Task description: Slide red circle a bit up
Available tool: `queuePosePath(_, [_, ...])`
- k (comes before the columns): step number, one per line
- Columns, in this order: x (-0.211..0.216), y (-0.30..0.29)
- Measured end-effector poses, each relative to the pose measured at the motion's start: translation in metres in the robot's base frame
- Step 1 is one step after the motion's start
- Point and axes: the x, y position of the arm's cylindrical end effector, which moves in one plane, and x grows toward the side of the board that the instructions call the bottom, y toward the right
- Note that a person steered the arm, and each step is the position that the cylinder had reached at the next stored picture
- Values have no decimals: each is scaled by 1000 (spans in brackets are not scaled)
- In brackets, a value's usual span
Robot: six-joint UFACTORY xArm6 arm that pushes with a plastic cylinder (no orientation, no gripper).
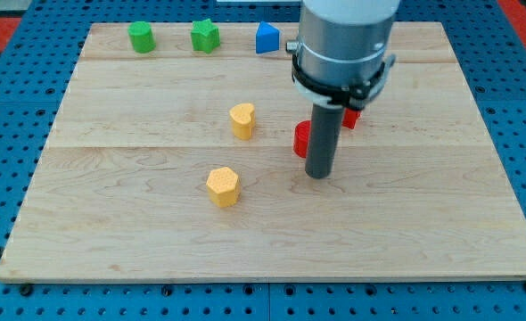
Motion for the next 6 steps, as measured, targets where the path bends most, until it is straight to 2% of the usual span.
queuePosePath(1, [-35,-24])
queuePosePath(2, [-39,-20])
queuePosePath(3, [-10,30])
queuePosePath(4, [-26,32])
queuePosePath(6, [-61,-29])
